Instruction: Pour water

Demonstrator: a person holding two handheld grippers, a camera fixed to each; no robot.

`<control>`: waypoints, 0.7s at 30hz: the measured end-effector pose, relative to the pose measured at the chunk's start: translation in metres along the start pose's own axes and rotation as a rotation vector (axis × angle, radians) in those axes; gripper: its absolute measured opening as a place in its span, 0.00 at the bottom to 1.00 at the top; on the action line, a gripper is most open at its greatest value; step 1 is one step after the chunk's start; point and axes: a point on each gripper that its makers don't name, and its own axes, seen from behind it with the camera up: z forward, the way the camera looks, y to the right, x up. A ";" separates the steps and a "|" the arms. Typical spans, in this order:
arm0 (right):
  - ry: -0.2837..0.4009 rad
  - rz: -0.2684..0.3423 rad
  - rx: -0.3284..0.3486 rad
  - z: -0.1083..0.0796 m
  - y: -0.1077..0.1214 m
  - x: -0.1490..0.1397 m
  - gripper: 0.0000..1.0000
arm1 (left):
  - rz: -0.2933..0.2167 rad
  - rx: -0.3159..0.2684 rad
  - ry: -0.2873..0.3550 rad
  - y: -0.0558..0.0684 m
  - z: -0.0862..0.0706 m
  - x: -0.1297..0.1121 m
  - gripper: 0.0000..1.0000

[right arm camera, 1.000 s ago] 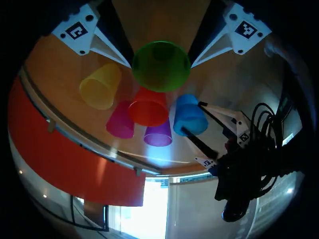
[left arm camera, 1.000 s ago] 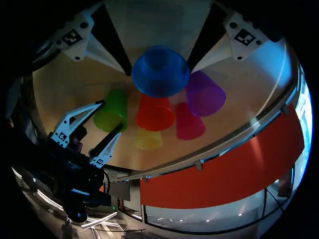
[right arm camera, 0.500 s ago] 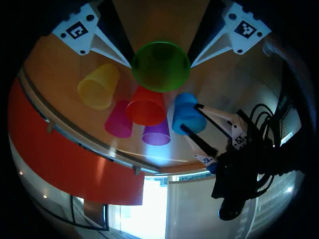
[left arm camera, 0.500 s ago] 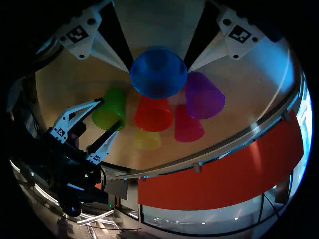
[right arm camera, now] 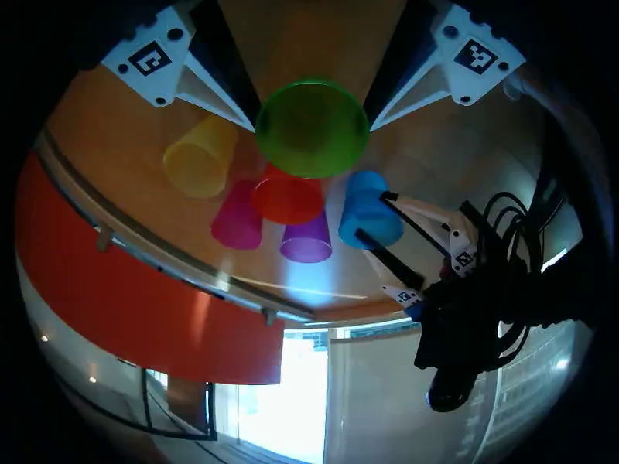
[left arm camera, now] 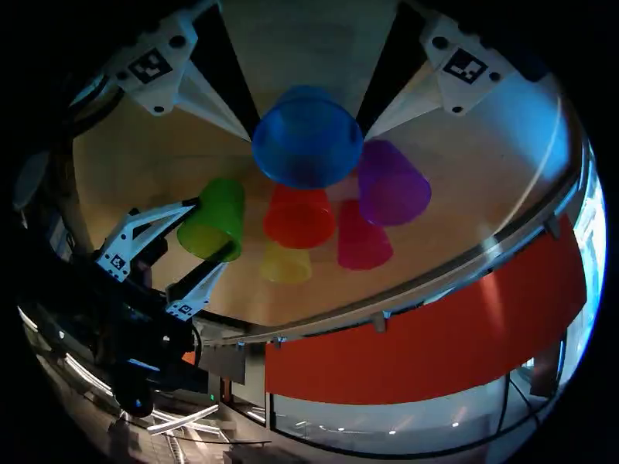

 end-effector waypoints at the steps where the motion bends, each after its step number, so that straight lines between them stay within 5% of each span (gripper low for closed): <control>1: 0.007 0.001 -0.002 -0.002 0.000 0.003 0.91 | -0.002 0.003 0.009 0.000 -0.003 0.004 0.85; 21: 0.194 0.007 -0.050 -0.057 -0.004 0.083 0.91 | -0.018 0.075 0.199 -0.011 -0.060 0.082 0.85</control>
